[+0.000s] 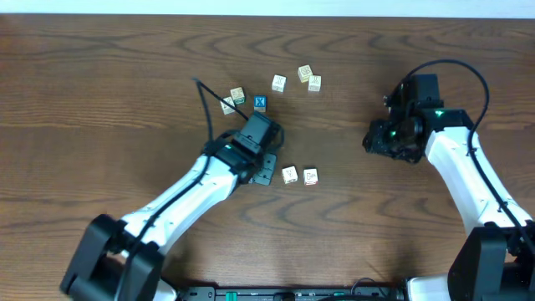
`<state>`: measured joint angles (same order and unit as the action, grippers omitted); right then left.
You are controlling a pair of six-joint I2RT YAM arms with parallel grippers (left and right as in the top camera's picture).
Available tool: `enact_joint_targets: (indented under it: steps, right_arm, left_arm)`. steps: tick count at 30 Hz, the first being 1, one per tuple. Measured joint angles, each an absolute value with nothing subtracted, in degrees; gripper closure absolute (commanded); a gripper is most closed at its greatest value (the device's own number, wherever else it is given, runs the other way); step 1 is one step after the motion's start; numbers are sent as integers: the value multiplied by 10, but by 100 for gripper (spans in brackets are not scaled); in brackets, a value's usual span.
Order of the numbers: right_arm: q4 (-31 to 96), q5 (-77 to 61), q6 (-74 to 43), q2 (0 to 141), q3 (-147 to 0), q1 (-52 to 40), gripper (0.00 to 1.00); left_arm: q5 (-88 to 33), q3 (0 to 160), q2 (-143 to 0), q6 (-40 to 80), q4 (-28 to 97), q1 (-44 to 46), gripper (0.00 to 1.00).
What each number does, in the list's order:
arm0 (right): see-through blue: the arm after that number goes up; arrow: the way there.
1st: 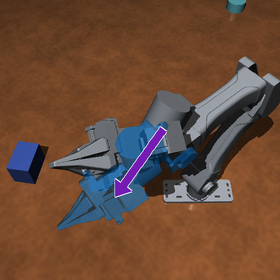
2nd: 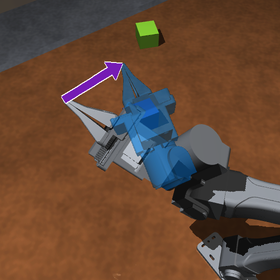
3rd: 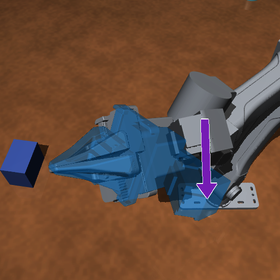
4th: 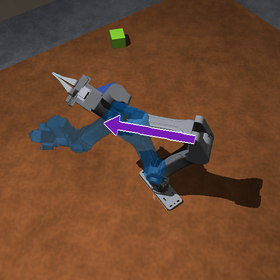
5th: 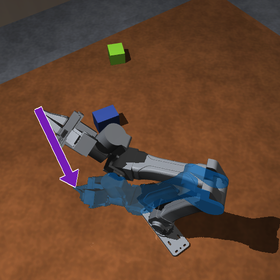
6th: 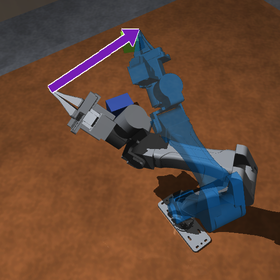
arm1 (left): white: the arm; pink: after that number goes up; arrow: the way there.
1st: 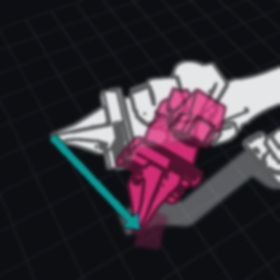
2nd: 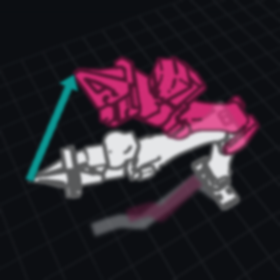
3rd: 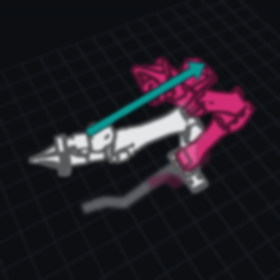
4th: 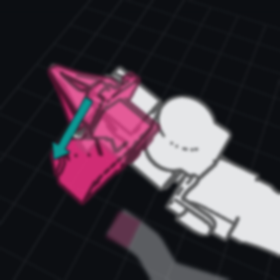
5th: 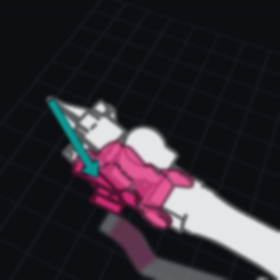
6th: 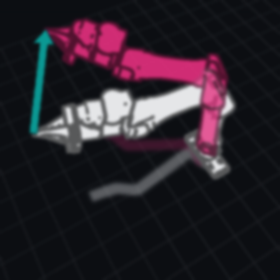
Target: Lift 3 blocks
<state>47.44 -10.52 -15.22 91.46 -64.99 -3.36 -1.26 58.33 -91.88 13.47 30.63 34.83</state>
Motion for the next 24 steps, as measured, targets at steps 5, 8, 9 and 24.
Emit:
enact_joint_targets:
  steps: [5, 8, 9, 24]
  right_arm:
    - [468, -105, -152, 915, -628, -34, 52]
    - [466, -105, -152, 915, -628, -34, 52]
    - [466, -105, -152, 915, -628, -34, 53]
    - [464, -105, -152, 915, -628, -34, 53]
  left_arm:
    - [-4, 583, -974, 137, 304, 355, 49]
    - [0, 583, -988, 140, 300, 355, 49]
    - [1, 583, -989, 141, 296, 355, 49]
    - [4, 583, -989, 150, 240, 355, 48]
